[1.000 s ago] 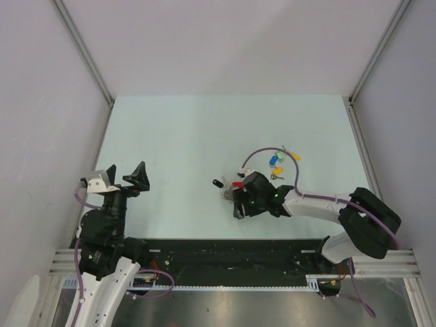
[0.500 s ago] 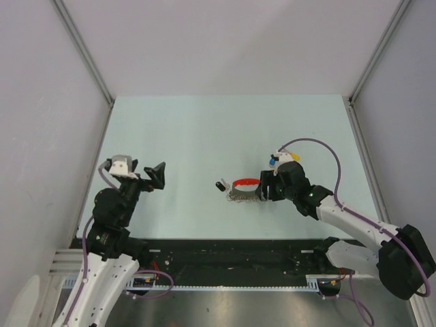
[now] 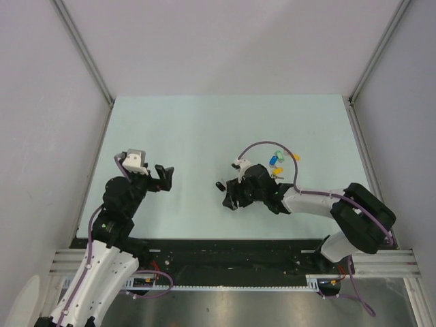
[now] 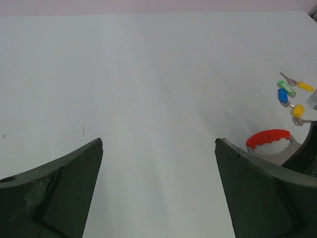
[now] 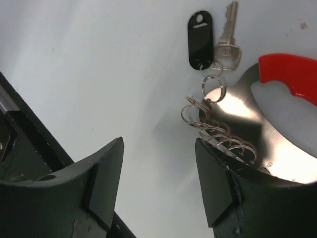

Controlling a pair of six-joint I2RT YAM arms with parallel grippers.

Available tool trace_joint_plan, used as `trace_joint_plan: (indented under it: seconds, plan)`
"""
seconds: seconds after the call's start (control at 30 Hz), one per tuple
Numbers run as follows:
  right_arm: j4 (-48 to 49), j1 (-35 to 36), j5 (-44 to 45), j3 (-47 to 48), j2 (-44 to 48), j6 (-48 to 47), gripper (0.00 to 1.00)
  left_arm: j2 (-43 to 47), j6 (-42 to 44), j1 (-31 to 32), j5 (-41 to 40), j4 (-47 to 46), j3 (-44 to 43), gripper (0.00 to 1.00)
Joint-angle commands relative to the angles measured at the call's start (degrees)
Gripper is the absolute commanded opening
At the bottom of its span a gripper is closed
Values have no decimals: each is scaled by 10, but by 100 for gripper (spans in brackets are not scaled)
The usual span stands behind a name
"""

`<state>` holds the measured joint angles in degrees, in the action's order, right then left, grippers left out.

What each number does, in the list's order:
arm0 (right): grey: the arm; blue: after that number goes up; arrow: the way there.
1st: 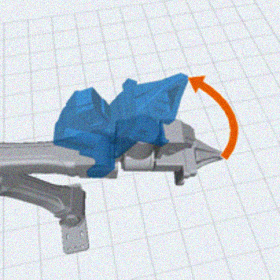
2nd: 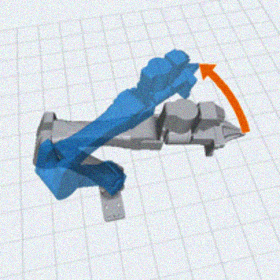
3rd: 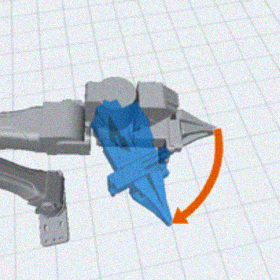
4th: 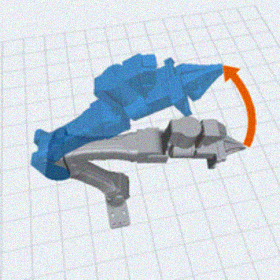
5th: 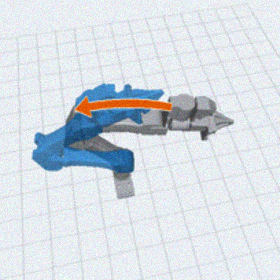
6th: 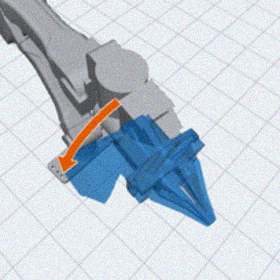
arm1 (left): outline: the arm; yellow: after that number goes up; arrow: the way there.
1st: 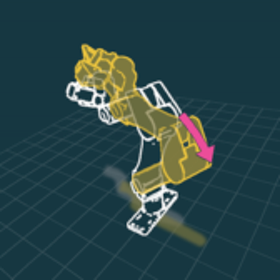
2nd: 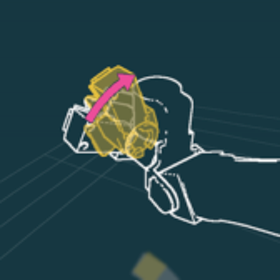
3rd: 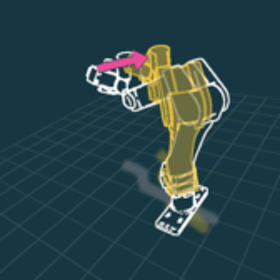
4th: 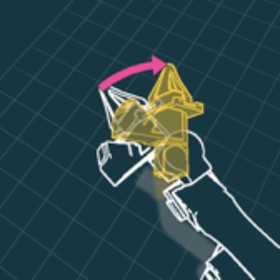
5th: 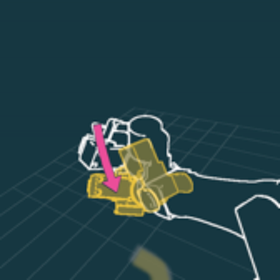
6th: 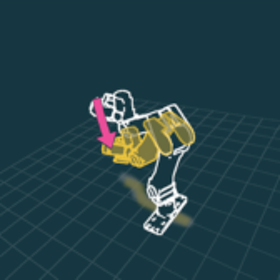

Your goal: Put the keys on the keyring

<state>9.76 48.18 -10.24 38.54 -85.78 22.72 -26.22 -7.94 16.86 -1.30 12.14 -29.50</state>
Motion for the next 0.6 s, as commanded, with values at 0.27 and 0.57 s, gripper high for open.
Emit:
trace_joint_plan:
  seconds: [0.27,0.57]
  plan:
    - [-126,-86,79,-11,24,16,67,27,3,4,2,3,-26,100]
    - [-200,-72,216,-22,168,10,65,66,5,6,-18,6,-28,100]
